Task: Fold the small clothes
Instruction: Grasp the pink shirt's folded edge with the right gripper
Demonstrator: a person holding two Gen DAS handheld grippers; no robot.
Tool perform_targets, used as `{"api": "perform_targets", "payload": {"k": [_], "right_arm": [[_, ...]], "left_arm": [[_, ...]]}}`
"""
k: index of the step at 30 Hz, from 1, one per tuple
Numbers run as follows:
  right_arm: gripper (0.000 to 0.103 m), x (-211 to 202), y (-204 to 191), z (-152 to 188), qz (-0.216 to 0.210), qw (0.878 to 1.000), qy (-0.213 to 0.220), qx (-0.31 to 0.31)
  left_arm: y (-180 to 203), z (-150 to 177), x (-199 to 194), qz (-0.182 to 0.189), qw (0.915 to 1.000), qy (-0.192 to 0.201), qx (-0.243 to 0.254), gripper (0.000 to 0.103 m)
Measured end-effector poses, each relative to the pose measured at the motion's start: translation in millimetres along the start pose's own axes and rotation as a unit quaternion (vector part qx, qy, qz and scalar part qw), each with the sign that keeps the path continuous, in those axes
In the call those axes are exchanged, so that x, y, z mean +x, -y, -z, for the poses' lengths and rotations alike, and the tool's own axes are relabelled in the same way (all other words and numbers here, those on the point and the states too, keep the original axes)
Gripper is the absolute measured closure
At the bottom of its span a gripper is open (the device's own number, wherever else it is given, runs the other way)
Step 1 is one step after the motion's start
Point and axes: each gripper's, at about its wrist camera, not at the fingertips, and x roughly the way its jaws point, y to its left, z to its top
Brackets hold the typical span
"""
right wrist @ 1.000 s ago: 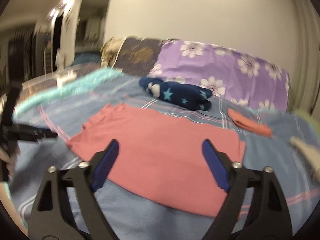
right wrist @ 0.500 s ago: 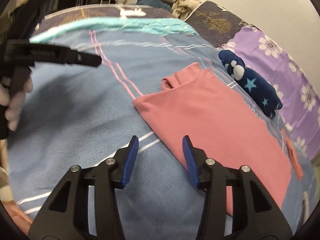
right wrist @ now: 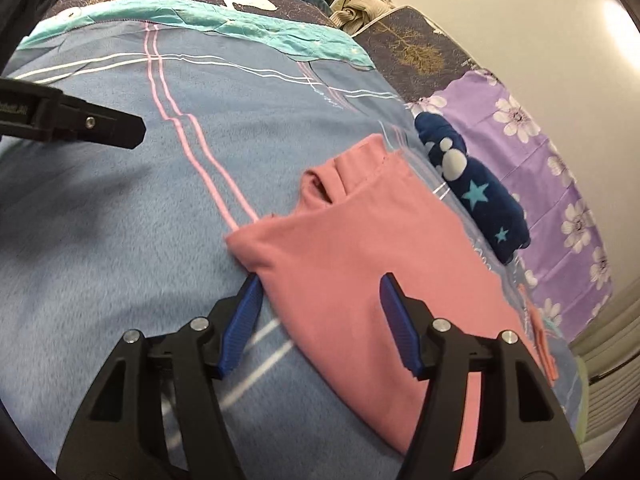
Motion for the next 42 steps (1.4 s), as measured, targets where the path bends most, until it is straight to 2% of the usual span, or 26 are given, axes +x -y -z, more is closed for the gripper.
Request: {"api": "perform_targets", "payload": {"k": [3, 9, 14, 17, 20, 22, 25, 27, 28, 29, 32, 33, 34, 37, 40, 41, 42], "right_arm": [[0.042, 1.1, 1.8, 0.5, -0.002, 1.000, 0.003, 0.001], [0.042, -2.0, 26.9, 21.9, -0.044, 0.997, 0.004, 0.058], [0.042, -11.3, 10.6, 23.9, -0.024, 1.000, 0.010, 0.012], [0.042, -7.2, -6.6, 9.2, 0.007, 0.999, 0.018, -0.038], [0.044, 3.0, -13.7, -6.5, 0.033, 0.998, 0.021, -0.055], [0.045, 11.0, -13.0, -11.6, 0.046, 0.998, 0.018, -0.049], [0.048, 16.2, -5.1, -11.5, 0.032, 0.999, 0.016, -0.026], [0.054, 17.0, 0.8, -8.0, 0.032, 0.999, 0.015, -0.009], [0.065, 17.2, 1.8, -7.6, 0.032, 0.999, 0.014, -0.005], [0.072, 17.3, 3.0, -6.7, 0.030, 0.999, 0.012, -0.001], [0.072, 18.0, 6.7, -5.3, 0.027, 1.000, 0.006, 0.007], [0.072, 18.2, 6.0, -5.4, 0.028, 1.000, 0.005, 0.007], [0.072, 19.0, 5.5, -5.9, 0.030, 1.000, 0.004, 0.005], [0.069, 21.1, 2.0, -6.7, 0.036, 0.999, 0.001, -0.006], [0.068, 25.5, -0.1, -9.0, 0.036, 0.999, -0.002, -0.011], [0.068, 27.2, -0.5, -10.4, 0.036, 0.999, -0.002, -0.013], [0.068, 29.5, -0.5, -12.7, 0.037, 0.999, -0.002, -0.015]], "left_arm": [[0.9, 0.7, 0.6, 0.003, 1.0000, 0.002, 0.001, 0.030], [1.5, 1.9, 2.1, 0.010, 0.9999, 0.002, 0.006, 0.024], [3.2, 2.7, 2.4, 0.010, 0.9999, 0.003, 0.012, 0.023], [0.9, 1.6, 1.9, 0.017, 0.9998, 0.002, 0.007, 0.022], [2.8, -3.6, -0.2, 0.030, 0.9995, -0.004, 0.005, 0.023], [12.1, -14.9, -6.3, 0.070, 0.9975, 0.008, 0.010, 0.023], [33.9, -41.4, -3.6, 0.129, 0.9910, 0.012, 0.035, 0.023], [50.2, -65.4, 18.3, 0.148, 0.9869, -0.011, 0.063, 0.023], [55.7, -75.1, 32.2, 0.155, 0.9849, -0.026, 0.073, 0.023], [60.6, -84.4, 48.7, 0.161, 0.9827, -0.043, 0.080, 0.023], [70.2, -107.2, 114.9, 0.208, 0.9676, -0.127, 0.067, 0.023], [73.4, -111.8, 138.0, 0.218, 0.9627, -0.150, 0.058, 0.023], [77.6, -115.1, 155.7, 0.211, 0.9619, -0.164, 0.059, 0.023], [90.7, -124.9, 181.9, 0.210, 0.9595, -0.170, 0.078, 0.023], [100.7, -133.5, 200.1, 0.210, 0.9576, -0.182, 0.076, 0.024], [104.9, -134.3, 205.0, 0.206, 0.9573, -0.187, 0.079, 0.027], [110.6, -134.8, 211.1, 0.198, 0.9567, -0.195, 0.086, 0.037]]}}
